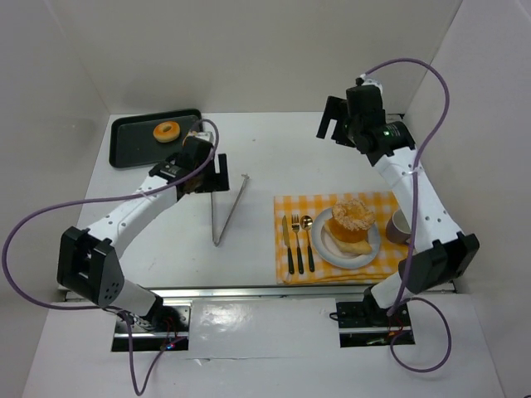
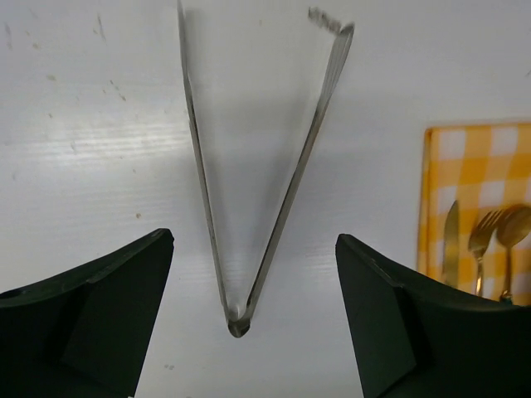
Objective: Place the bread
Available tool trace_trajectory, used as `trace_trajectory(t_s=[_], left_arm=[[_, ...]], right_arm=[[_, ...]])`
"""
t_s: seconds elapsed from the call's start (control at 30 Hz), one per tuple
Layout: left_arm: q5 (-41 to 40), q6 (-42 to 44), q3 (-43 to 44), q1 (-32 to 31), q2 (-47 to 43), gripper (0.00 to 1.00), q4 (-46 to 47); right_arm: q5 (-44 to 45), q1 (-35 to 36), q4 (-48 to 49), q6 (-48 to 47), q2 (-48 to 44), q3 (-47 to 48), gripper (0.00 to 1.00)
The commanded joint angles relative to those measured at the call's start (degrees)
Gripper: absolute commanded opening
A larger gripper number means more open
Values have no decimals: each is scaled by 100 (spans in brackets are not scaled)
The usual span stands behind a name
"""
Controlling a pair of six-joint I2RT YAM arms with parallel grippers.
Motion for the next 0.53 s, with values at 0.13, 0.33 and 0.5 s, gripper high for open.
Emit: trace_trajectory(t_s=[0.13, 0.33, 0.5], left_arm=[[200, 245, 1389, 607, -132, 93, -842], [507, 429, 1978, 1117, -194, 93, -1106], [665, 491, 2102, 1310, -308, 93, -1290]], right_arm=[[-84, -31, -609, 259, 678, 228, 100], [39, -31, -610, 206, 854, -17, 100], [-13, -31, -381, 268, 793, -299, 100]])
